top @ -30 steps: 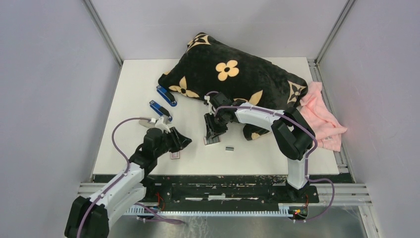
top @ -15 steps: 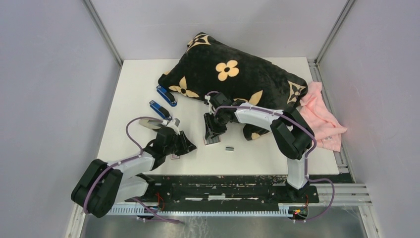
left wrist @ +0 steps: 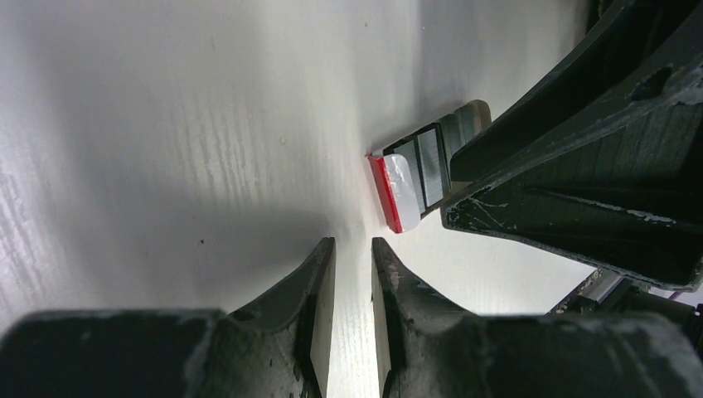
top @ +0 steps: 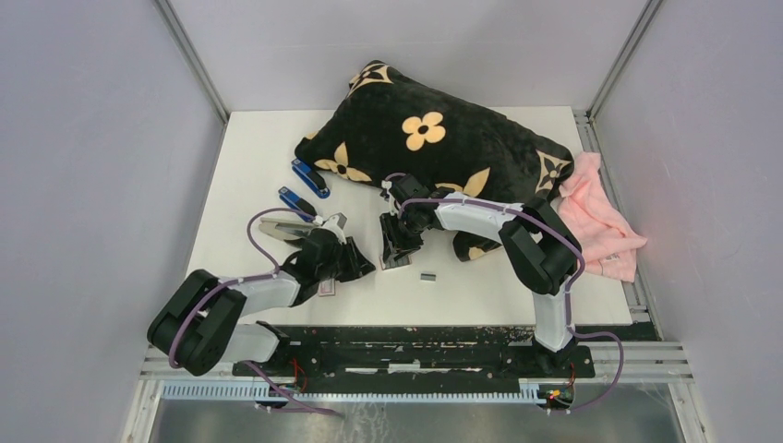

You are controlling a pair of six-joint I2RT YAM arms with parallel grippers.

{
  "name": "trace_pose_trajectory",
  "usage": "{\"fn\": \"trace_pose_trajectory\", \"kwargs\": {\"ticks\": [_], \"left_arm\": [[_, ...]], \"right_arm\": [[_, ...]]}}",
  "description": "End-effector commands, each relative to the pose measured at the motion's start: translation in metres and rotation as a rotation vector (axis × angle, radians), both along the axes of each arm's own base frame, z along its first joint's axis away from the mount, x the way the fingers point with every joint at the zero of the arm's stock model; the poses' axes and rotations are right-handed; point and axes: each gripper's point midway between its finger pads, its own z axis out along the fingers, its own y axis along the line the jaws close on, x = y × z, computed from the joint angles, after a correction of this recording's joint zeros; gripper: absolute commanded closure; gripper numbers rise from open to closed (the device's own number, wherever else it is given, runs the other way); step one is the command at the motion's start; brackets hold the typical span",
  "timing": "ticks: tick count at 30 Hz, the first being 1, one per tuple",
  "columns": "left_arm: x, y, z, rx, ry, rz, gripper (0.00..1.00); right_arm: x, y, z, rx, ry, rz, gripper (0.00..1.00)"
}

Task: Unload the staples from the stapler
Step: Place the staple in the staple box.

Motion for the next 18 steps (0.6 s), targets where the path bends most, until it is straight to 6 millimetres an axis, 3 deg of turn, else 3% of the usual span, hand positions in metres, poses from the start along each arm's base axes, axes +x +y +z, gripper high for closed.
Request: {"fn": "trace_pose_trajectory", "kwargs": {"ticks": [1, 18], "left_arm": [[0.0148, -0.0098, 0.0113, -0.023, -0.049, -0.002, 0.7], [0.0127, -0.0126, 0.0056, -0.018, -0.036, -0.021, 0.7]], "right_arm": [[0.0089, 0.0006, 0.0011, -0.001, -0.029, -0.015, 0.58], [0.0075, 0.0008, -0.0021, -0.002, -0.011, -0.024, 0.58]]}}
